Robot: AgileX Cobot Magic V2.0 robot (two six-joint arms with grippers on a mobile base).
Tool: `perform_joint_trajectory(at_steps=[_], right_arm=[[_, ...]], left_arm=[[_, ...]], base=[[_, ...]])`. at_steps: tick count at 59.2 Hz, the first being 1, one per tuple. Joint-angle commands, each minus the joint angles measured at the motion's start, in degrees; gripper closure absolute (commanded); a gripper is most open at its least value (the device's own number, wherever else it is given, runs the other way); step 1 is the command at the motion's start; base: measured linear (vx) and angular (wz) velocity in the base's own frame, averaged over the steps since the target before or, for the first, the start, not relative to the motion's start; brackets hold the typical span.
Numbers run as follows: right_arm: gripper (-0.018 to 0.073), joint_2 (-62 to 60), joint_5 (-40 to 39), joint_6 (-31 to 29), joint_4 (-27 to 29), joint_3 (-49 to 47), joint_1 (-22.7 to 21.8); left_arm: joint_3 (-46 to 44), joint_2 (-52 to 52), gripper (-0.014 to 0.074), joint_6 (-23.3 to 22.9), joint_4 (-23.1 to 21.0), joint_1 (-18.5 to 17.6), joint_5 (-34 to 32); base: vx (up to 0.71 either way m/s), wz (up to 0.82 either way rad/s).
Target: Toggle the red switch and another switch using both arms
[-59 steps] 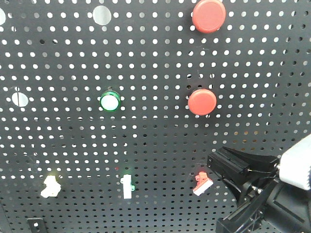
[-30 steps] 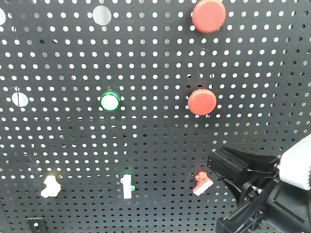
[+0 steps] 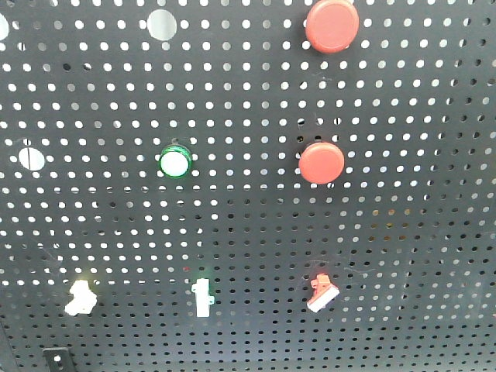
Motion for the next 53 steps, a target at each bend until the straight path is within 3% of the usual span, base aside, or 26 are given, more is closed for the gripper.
perform_joint_trajectory(at_steps=[1,15,22,53], right_arm=[[0.0566,-7.3,2.6,-1.5,-0.1,2.4,-5.0],[0.0566,-12.5,11.9,2.2,-0.7,9.7,-13.5],[0.0566,-12.5,12.4,2.2,-3.9,9.8,-13.8],[0.0566,-12.5,11.5,2.2,-2.1,9.8,-13.9]], left_arm=[[1.0,-0.5,0.0594,-0.5,-0.4,-0.1,-4.9],[1.0,-0.5,0.0594,-0.5,-0.4,-0.1,-4.9],[1.0,-0.5,0.0594,-0.5,-0.4,-0.1,-4.9],[1.0,-0.5,0.0594,-0.5,-0.4,-0.1,-4.9]], base=[[0.0,0.0],[0.0,0.0],[0.0,0.0],[0.0,0.0]])
